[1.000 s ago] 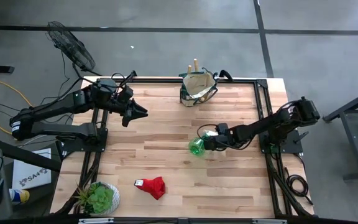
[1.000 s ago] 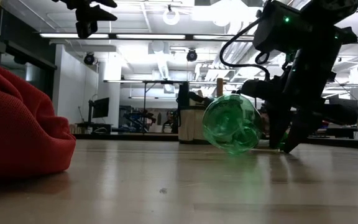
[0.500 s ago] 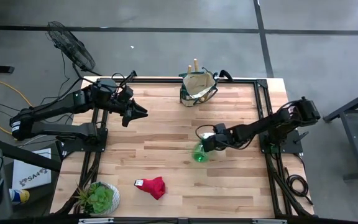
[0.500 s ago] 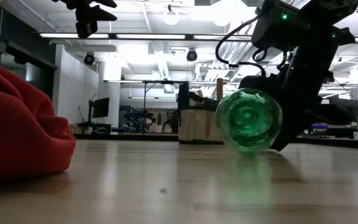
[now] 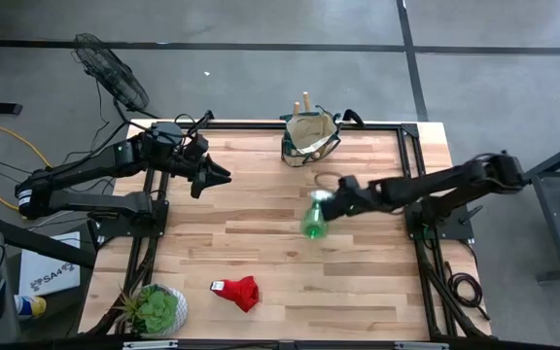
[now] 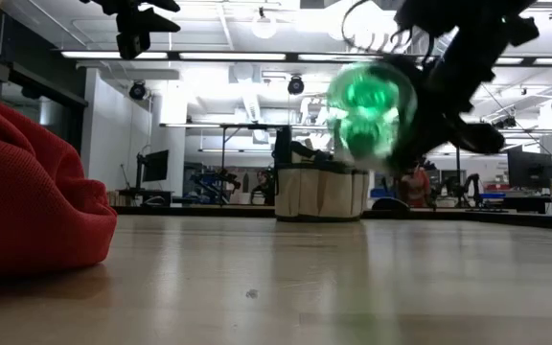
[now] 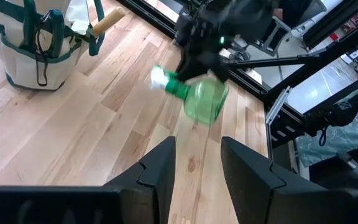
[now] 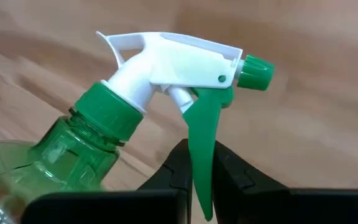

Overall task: Pick & Place Garden tools in Gardening bag
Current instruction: Put the spray bottle into the gardening bag

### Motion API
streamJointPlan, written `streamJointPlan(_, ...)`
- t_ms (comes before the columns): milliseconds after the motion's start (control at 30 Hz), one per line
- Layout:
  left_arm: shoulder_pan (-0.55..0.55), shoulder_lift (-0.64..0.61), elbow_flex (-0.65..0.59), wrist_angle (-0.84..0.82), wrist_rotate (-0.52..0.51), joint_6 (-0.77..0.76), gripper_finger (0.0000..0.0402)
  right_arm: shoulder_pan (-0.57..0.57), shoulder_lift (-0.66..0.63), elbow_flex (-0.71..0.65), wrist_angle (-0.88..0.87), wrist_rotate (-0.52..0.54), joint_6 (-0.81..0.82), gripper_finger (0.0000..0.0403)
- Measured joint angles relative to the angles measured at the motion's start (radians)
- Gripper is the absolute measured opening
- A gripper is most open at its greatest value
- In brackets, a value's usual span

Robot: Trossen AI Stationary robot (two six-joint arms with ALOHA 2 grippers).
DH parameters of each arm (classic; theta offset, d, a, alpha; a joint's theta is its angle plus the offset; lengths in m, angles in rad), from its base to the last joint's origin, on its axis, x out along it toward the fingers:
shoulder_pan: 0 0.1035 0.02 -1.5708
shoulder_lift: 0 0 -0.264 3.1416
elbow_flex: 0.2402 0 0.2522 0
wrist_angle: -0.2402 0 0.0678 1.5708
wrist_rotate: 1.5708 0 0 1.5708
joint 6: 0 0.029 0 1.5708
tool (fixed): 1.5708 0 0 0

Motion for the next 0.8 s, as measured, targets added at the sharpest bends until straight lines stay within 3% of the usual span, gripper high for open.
streamJointPlan(200, 0.0, 0.0, 0.0, 0.001, -0.001, -0.001, 0.0127, -0.109, -0.199, 0.005, 0.028, 0.091, -0.124, 0.002)
streamJointPlan(367, 0.0, 0.0, 0.0, 0.009, -0.009, -0.012, 0.0127, -0.226, -0.301, 0.058, 0.077, 0.185, -0.328, 0.002)
streamJointPlan(567, 0.0, 0.0, 0.0, 0.011, -0.04, -0.035, 0.0127, -0.376, -0.282, 0.155, 0.141, 0.263, -0.6, 0.002)
streamJointPlan(800, 0.0, 0.0, 0.0, 0.06, -0.055, -0.059, 0.0127, -0.521, -0.177, 0.275, 0.173, 0.24, -1.116, 0.002)
